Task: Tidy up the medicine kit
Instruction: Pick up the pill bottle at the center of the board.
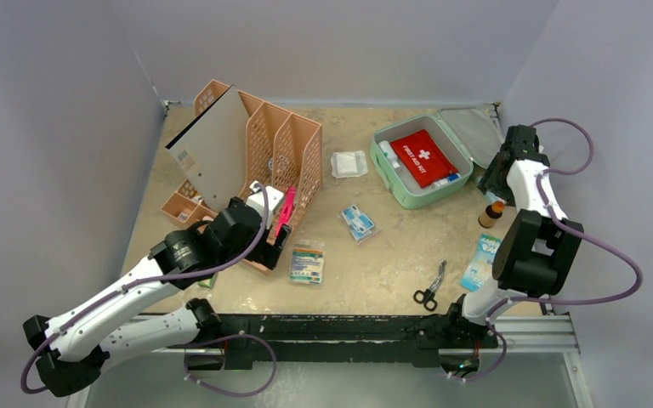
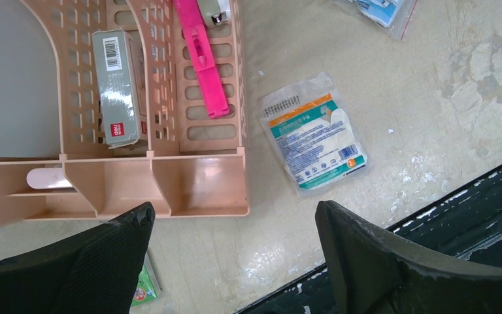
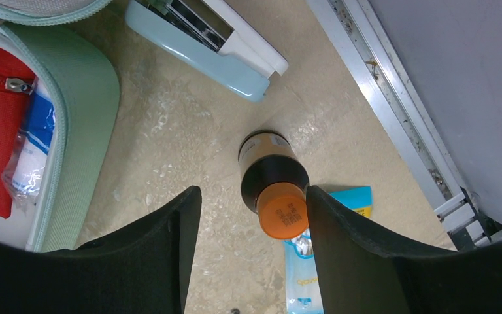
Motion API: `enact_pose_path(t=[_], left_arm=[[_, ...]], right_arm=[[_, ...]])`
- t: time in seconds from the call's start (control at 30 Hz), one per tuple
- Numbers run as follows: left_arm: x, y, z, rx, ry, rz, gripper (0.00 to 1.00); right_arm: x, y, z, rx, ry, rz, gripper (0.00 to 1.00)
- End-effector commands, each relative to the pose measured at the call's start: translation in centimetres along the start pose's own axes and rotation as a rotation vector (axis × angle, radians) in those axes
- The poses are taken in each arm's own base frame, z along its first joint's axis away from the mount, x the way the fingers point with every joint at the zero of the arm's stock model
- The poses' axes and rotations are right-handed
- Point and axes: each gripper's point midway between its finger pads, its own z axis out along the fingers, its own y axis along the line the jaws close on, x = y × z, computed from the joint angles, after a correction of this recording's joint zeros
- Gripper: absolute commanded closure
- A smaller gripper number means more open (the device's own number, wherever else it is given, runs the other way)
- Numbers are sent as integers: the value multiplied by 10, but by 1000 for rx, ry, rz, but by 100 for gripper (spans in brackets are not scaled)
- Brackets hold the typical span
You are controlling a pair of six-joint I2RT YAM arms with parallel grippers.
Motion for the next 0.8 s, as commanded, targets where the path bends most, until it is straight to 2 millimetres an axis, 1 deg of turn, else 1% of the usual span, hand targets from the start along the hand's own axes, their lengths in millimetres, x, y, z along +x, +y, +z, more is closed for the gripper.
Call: enact_pose_path(t=[0.0, 0.07, 0.13, 0.3, 0.43, 0.57, 0.63, 0.77], left_arm=[[-19, -4, -3, 25, -52, 4, 8], [-21, -6, -4, 34, -57, 0, 9], [-21, -7, -4, 39, -58, -7, 9], [-17, -5, -8, 41, -60, -18, 9], [-17, -4, -12, 44, -72, -27, 9], [-19, -3, -16, 46, -83, -25, 9], [-20, -3, -18, 45, -82, -29, 9], [-21, -3, -21, 50, -93, -53, 10]], right_arm=[[10, -10, 2, 42, 37, -17, 38], [11, -12, 3, 55, 36, -18, 41], [11, -14, 4, 67, 37, -23, 42], [11, -13, 4, 63, 42, -26, 39], [17, -11, 5, 50, 63, -22, 39], [24, -11, 8, 47, 80, -29, 42], [24, -11, 6, 46, 84, -32, 47], [19, -10, -1, 29, 60, -24, 66]])
